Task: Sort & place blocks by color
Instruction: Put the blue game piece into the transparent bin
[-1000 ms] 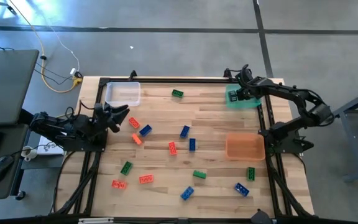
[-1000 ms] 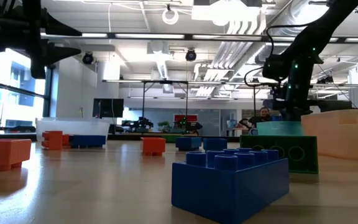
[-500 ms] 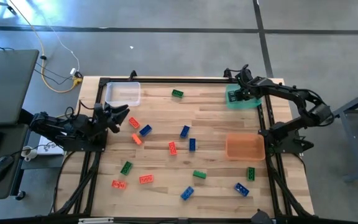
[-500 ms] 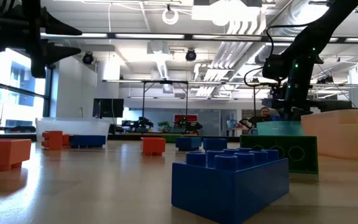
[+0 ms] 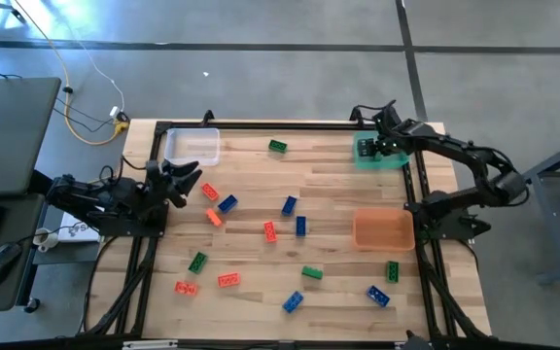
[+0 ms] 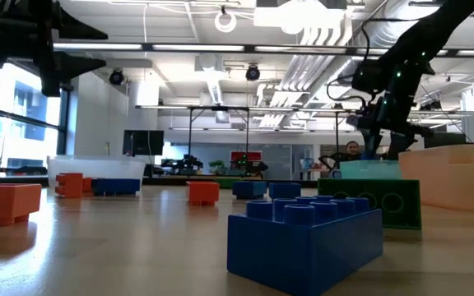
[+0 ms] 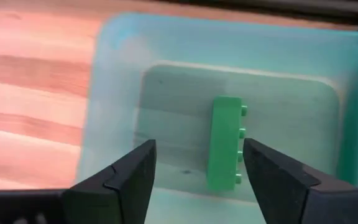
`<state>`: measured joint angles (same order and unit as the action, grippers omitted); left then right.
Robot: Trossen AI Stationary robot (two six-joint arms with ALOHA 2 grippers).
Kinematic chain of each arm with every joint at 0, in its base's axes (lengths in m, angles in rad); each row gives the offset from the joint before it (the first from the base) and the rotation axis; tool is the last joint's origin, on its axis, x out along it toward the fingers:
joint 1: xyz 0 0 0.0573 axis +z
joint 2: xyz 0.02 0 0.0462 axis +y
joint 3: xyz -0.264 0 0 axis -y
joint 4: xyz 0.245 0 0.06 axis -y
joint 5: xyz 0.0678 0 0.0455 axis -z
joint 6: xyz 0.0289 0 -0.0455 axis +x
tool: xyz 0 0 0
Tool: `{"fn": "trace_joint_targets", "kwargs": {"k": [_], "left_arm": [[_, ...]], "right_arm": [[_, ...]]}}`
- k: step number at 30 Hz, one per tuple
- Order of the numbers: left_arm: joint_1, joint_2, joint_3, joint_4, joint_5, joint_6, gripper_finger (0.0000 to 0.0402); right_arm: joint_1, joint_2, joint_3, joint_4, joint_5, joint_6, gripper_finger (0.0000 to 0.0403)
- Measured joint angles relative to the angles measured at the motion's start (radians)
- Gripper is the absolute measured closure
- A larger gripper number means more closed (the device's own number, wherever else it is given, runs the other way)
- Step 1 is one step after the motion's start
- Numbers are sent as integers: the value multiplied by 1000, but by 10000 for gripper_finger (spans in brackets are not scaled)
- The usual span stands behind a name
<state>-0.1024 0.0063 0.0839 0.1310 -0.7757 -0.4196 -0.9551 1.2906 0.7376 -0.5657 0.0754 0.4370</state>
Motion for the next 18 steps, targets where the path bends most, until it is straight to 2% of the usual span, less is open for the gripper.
{"fn": "trace_joint_targets", "kwargs": {"k": [8,13,18], "left_arm": [[0,64,123,-15,5,171,155],[0,164,232,-103,4,244,155],[0,287,353,-232,0,247,155]], "right_arm": [[47,-181,0,9,-26,1,176],[83,-275,0,43,-23,10,176],[114,-315,1,99,12,8,176]]}}
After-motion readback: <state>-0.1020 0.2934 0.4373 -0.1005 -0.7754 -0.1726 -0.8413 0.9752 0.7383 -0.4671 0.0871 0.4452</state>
